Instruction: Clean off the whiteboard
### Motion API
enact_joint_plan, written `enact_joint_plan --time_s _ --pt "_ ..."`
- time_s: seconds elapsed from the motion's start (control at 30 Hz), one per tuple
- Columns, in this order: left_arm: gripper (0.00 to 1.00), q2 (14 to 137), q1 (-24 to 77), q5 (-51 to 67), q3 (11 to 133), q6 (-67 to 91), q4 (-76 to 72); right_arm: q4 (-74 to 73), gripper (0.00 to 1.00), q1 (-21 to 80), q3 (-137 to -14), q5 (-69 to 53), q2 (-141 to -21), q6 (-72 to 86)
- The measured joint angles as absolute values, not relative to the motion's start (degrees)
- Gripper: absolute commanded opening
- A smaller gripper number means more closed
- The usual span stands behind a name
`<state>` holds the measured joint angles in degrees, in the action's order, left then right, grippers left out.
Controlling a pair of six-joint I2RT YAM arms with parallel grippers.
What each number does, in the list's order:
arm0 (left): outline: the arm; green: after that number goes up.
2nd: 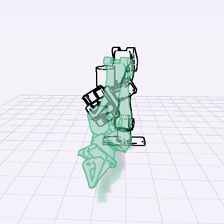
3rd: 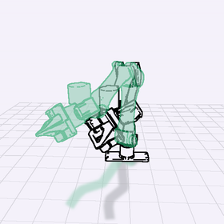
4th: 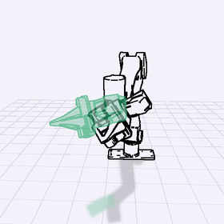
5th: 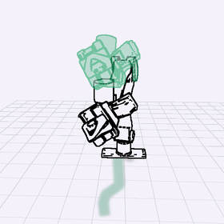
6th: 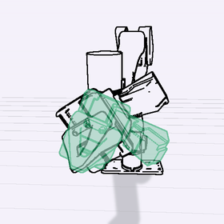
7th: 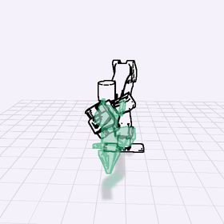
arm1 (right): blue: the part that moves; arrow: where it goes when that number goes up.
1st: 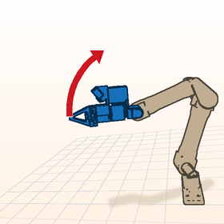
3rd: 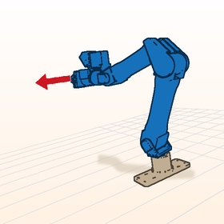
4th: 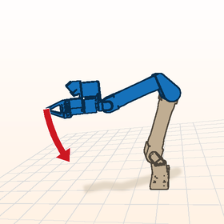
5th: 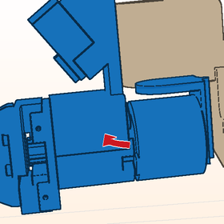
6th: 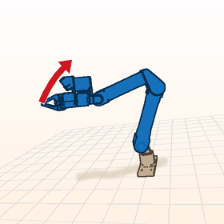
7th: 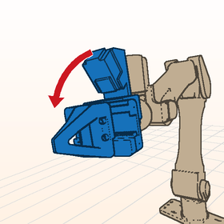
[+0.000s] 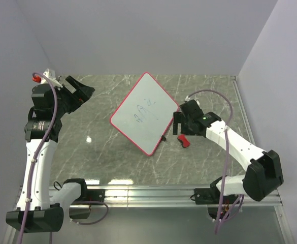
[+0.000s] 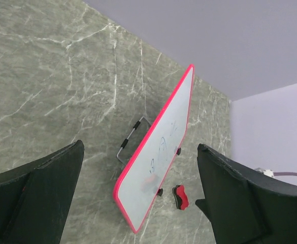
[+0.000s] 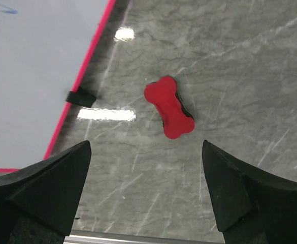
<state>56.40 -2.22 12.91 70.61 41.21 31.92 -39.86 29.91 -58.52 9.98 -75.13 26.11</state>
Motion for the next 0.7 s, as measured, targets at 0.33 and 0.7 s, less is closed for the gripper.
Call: enact_joint_plan --time_s 0.33,0.7 --pt "0.99 56.95 -2.22 12.84 73.54 38.54 33.36 -38.61 0.91 27.35 -56.42 6.59 -83.83 24.12" --pt "0.99 58.46 -2.22 12.88 73.58 38.09 33.5 -36.91 0.81 25.54 -56.82 3.46 -93.73 24.34"
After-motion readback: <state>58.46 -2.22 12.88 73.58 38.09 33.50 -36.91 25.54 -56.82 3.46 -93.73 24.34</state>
